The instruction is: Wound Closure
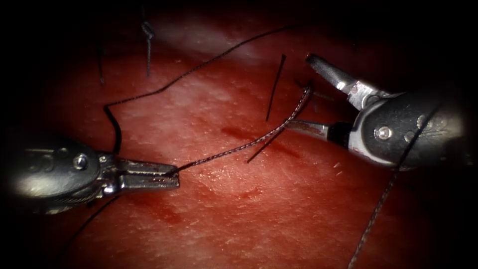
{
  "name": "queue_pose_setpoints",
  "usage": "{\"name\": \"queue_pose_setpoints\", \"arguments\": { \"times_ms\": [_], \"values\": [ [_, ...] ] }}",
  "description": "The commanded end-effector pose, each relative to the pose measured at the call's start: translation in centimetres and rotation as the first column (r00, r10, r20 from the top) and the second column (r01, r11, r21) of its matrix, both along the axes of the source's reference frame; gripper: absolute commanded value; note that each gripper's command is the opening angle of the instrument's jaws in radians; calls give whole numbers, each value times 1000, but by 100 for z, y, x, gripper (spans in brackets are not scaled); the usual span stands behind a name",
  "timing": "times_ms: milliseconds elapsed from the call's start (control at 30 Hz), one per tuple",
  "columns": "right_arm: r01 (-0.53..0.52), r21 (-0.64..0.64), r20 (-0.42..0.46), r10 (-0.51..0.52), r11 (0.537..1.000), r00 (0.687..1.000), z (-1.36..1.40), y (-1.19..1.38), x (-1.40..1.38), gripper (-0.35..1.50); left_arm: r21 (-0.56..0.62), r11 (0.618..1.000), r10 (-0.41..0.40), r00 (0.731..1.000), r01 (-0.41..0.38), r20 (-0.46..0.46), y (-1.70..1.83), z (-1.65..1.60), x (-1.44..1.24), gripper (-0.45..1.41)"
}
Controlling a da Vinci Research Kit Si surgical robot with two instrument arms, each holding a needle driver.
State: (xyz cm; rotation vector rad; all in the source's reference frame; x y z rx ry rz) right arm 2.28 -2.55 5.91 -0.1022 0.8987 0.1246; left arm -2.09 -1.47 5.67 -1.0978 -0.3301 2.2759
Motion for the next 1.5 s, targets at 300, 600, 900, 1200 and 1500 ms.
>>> {"name": "queue_pose_setpoints", "arguments": {
  "times_ms": [300,600,900,1200,1500],
  "values": [
    [43,37,40,-44,998,998,2,2,-39,-35,-82,994,69,997,-72,-43,-2,1,-6,-45],
    [-54,-38,46,56,998,997,20,20,-58,-35,-130,982,130,990,-137,-59,-4,0,-5,-45],
    [-68,-3,-15,68,998,998,22,28,-17,133,-144,974,170,984,-175,-49,-7,-3,-1,-45],
    [-11,113,-83,20,993,996,15,17,-26,121,-135,971,188,979,-197,-74,-8,-4,14,-45],
    [-101,-11,-88,100,995,991,34,48,-26,-35,-135,971,187,979,-196,-78,-8,-6,10,-45]
  ]
}}
